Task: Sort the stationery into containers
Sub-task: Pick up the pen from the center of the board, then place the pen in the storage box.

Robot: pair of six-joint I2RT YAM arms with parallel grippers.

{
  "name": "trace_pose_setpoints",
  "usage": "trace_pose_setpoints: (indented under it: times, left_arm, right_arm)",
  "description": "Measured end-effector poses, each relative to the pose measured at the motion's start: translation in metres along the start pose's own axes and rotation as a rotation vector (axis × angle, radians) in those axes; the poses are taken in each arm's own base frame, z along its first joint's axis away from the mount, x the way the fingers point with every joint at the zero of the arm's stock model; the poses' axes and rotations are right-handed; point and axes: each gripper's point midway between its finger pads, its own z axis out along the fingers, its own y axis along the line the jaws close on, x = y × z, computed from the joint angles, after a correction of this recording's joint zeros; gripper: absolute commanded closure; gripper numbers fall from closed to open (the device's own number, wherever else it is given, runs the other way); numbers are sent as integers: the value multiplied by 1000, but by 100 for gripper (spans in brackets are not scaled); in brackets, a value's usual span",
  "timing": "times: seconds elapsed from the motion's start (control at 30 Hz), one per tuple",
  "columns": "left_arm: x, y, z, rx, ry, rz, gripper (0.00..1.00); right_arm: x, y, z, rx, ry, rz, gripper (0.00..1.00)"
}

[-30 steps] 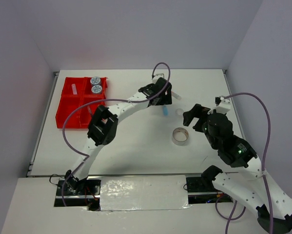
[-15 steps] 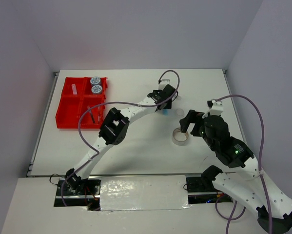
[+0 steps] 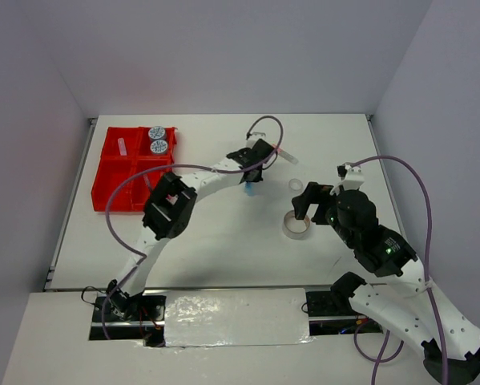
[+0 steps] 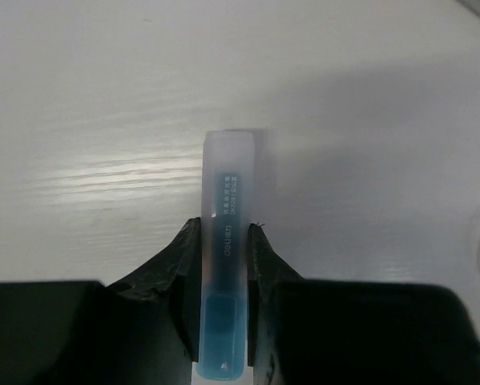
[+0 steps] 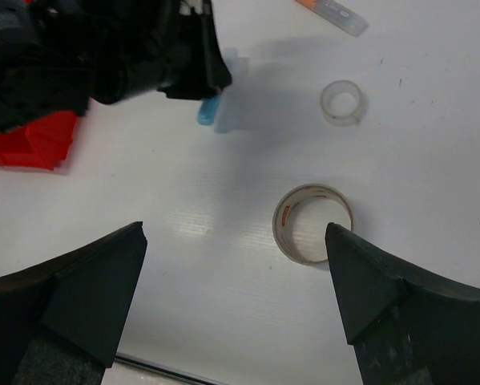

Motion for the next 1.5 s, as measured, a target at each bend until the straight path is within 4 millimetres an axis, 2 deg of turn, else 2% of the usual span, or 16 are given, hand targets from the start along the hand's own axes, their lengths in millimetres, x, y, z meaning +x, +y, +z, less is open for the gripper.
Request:
trace_pose_setpoints:
  times: [0.03,0.1,0.2,0.3,0.37,0.43,0.5,0.6,0.7,0.83,1.03,1.27,1.3,1.33,1.43,1.5]
  left_arm:
    - [-5,13,-8,-9,7,-7,100]
    - [-33,42,-23,-23,-15,-43,100]
    - [-103,100,-54,-54,-125,-162,100]
    - [-176,193,-93,-148,-274,-311,100]
    - [-207,261,-113,-236,-352,-394,100]
    - [-221,328,-124,-327,-396,-471,100]
    - [-218,388,-123,-407,-395,-535,100]
    - [-198,438,-106,-471,-345,-595,99]
    - [-178,461,-78,-482,-276,-615,94]
    - [-156,472,-51,-485,-206,-624,92]
    - [-148,483,-46,-480,-191,-642,78]
    - [-147,489,-42,-480,-196,-644,45]
    - [-144,491,-39,-482,-189,-644,41]
    - [-142,492,-35,-484,-182,-644,30]
    - [-131,494,-21,-489,-151,-645,11]
    - [-122,493,-18,-495,-120,-645,7]
  right_arm:
    - [0,1,0,-5,0,-3,0]
    - [0,3,1,-15,3,-8,0]
    - [2,6,4,-30,10,-17,0]
    - [5,10,9,-44,17,-29,0]
    - [10,11,13,-53,31,-37,0]
    - [14,14,17,-68,43,-44,0]
    - [20,16,23,-75,65,-59,0]
    - [24,21,31,-90,88,-70,0]
    - [32,26,40,-103,124,-83,0]
    - [35,32,45,-126,138,-90,0]
    - [40,38,52,-149,163,-100,0]
    - [50,41,62,-155,201,-109,0]
    - [52,41,63,-156,210,-110,0]
    - [53,42,64,-157,216,-111,0]
    - [57,41,70,-148,231,-116,0]
    - [59,41,77,-141,246,-116,0]
